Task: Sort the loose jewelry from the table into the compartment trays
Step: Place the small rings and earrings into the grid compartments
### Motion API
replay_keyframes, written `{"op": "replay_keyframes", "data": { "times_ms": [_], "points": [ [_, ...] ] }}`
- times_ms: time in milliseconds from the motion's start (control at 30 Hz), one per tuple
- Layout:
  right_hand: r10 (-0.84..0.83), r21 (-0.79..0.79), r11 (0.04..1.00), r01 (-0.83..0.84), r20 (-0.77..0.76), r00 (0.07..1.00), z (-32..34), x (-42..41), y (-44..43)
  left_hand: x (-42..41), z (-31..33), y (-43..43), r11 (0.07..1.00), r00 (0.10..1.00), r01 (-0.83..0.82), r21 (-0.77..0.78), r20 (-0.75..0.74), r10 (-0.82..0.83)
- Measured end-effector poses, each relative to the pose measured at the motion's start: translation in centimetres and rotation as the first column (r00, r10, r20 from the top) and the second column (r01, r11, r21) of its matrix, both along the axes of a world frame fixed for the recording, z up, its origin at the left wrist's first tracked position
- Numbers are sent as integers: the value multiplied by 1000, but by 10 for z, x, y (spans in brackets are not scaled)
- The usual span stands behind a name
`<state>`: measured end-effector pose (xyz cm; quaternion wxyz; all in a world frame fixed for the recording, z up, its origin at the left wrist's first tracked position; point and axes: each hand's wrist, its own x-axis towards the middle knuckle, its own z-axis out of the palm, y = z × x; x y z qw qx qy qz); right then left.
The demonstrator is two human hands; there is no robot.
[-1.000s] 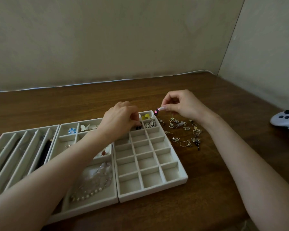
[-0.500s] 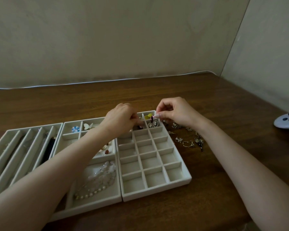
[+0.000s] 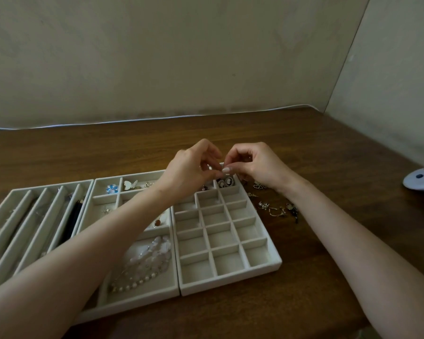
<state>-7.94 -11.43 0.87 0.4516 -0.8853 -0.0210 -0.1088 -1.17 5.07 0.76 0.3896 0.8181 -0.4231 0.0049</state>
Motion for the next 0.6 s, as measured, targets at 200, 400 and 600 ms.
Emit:
{"op": "replay_keyframes", "data": {
  "times_ms": [200,400,600],
  "points": [
    [-55,24,998,54,56,997,-1,2,-3,5,2,3,1000,1000,-14,15,16,14],
    [-173,20,985,172,90,981,1,1,-16,7,-1,3,975,997,-41,217,72,26],
    [-235,-12,971,238,122,964,6,-2,-26,8,-1,4,969,994,-72,238,94,51]
  ]
}}
